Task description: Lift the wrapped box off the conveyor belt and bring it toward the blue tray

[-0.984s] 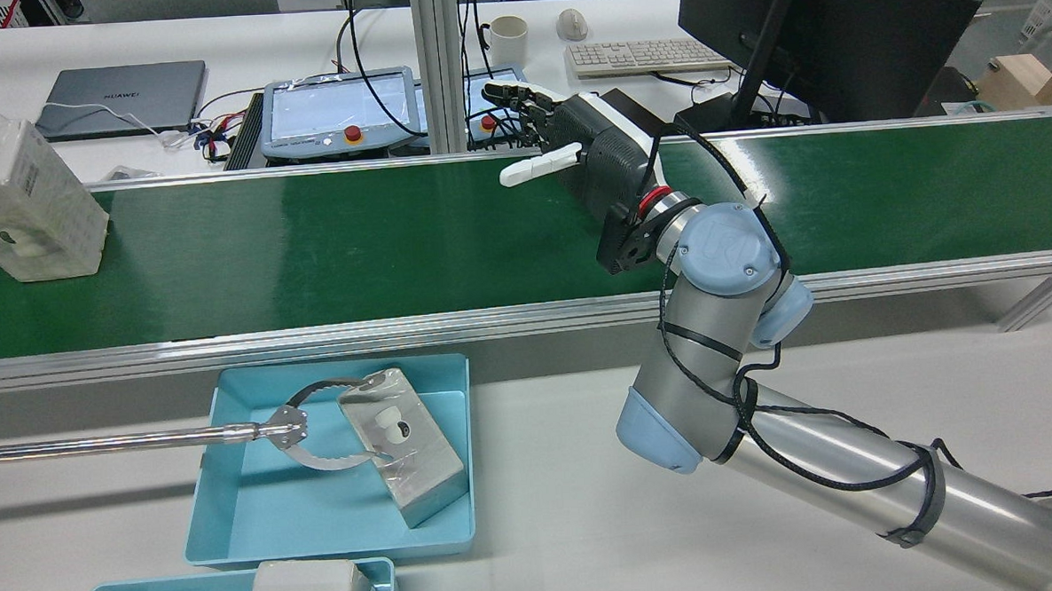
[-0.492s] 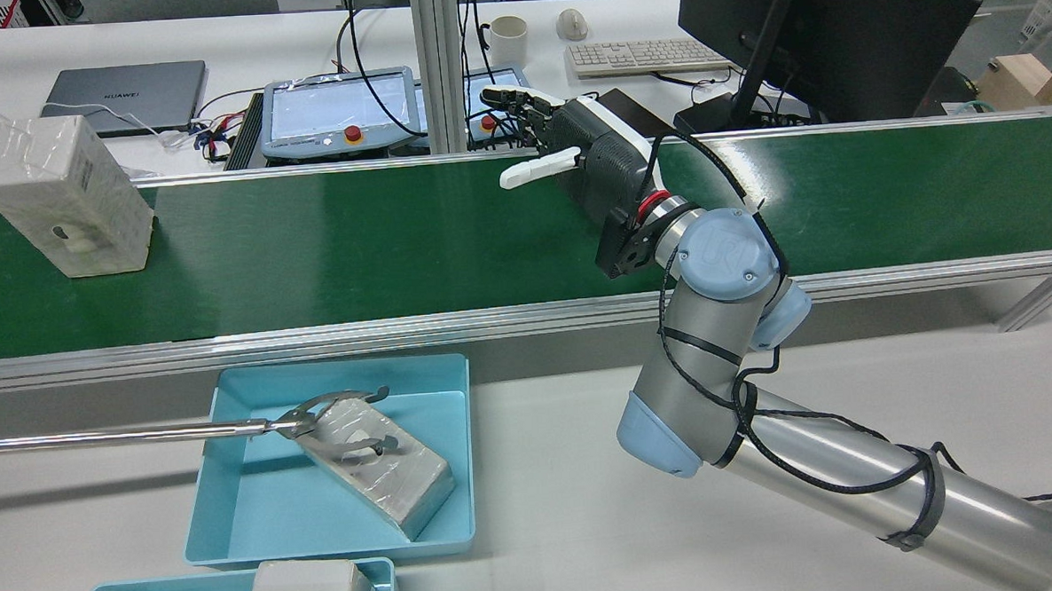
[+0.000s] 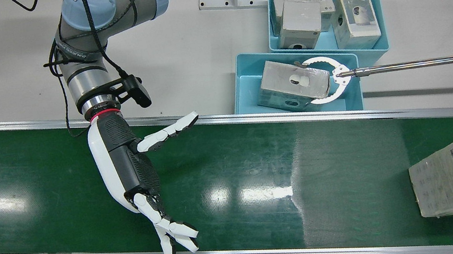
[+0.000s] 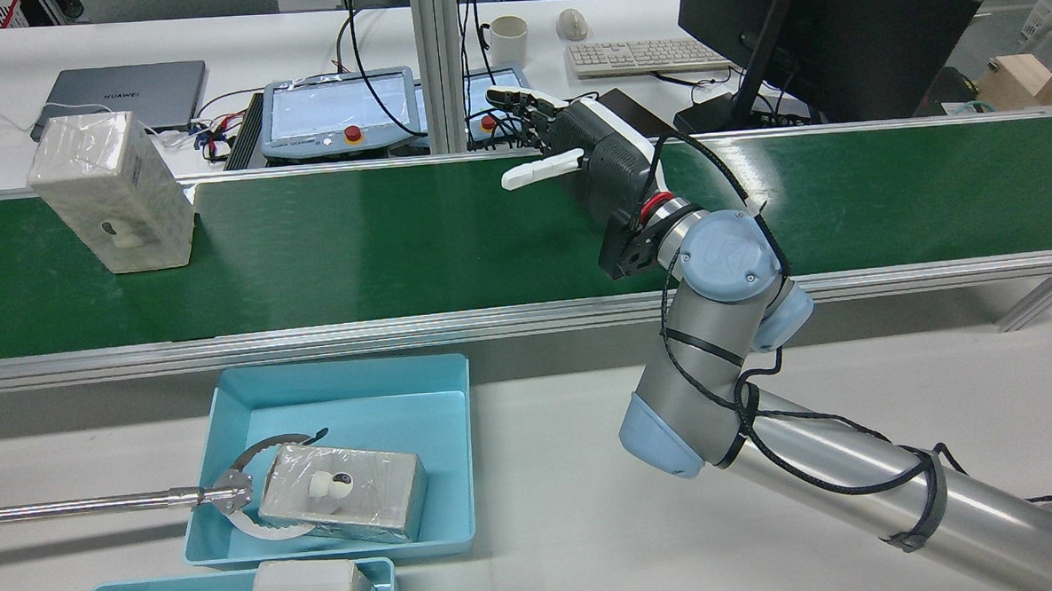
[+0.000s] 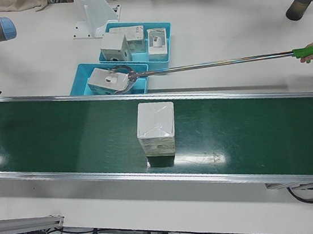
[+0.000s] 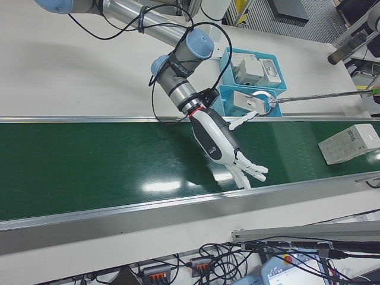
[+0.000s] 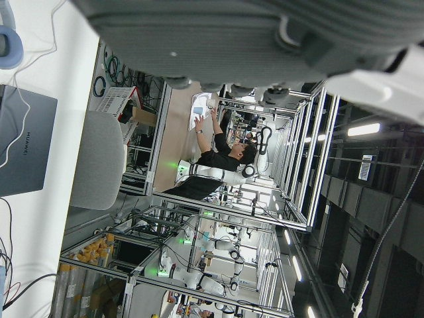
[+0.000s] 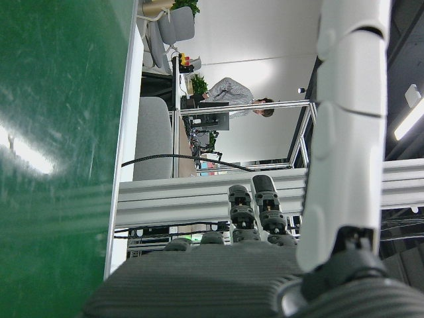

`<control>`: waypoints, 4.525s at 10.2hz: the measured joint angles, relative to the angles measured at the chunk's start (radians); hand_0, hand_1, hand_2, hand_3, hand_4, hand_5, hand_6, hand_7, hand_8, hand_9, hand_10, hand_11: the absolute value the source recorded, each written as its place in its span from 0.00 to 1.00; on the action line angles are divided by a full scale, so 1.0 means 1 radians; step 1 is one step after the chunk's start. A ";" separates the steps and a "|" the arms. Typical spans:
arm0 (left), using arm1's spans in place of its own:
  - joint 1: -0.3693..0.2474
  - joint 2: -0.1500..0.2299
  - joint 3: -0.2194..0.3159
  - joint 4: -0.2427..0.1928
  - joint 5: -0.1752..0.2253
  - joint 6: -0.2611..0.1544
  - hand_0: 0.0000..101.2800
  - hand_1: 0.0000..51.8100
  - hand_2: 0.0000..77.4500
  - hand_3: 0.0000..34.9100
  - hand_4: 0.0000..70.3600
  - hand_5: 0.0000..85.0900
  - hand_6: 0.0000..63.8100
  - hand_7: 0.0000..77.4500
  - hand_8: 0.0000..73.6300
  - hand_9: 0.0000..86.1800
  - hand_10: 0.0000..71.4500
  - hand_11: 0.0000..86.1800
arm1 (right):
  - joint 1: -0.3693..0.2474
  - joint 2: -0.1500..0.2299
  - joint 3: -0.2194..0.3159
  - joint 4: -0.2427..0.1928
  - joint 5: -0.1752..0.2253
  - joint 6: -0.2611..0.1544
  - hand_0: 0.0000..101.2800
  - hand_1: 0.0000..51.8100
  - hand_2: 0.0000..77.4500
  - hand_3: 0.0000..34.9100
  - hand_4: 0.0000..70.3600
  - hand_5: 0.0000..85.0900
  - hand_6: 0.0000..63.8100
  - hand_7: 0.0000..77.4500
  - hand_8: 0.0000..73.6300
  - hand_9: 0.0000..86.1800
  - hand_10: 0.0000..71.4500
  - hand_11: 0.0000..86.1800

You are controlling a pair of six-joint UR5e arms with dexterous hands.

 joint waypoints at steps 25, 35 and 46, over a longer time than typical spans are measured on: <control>0.000 0.000 0.000 0.000 0.000 0.000 0.00 0.00 0.01 0.00 0.00 0.01 0.01 0.01 0.01 0.01 0.01 0.01 | 0.005 0.000 -0.030 0.004 0.006 0.012 0.48 0.26 0.08 0.00 0.15 0.21 0.07 0.06 0.00 0.01 0.00 0.01; 0.000 0.000 0.000 0.000 0.000 0.000 0.00 0.00 0.01 0.00 0.00 0.01 0.00 0.01 0.01 0.01 0.01 0.01 | -0.009 0.032 -0.055 0.003 -0.005 -0.010 0.47 0.28 0.05 0.00 0.12 0.19 0.03 0.04 0.00 0.01 0.00 0.01; 0.000 0.000 0.000 0.000 0.000 0.000 0.00 0.00 0.01 0.00 0.00 0.01 0.01 0.01 0.01 0.01 0.01 0.01 | -0.006 0.043 -0.072 -0.037 0.004 -0.009 0.50 0.35 0.30 0.00 0.28 0.48 0.39 0.37 0.29 0.04 0.00 0.12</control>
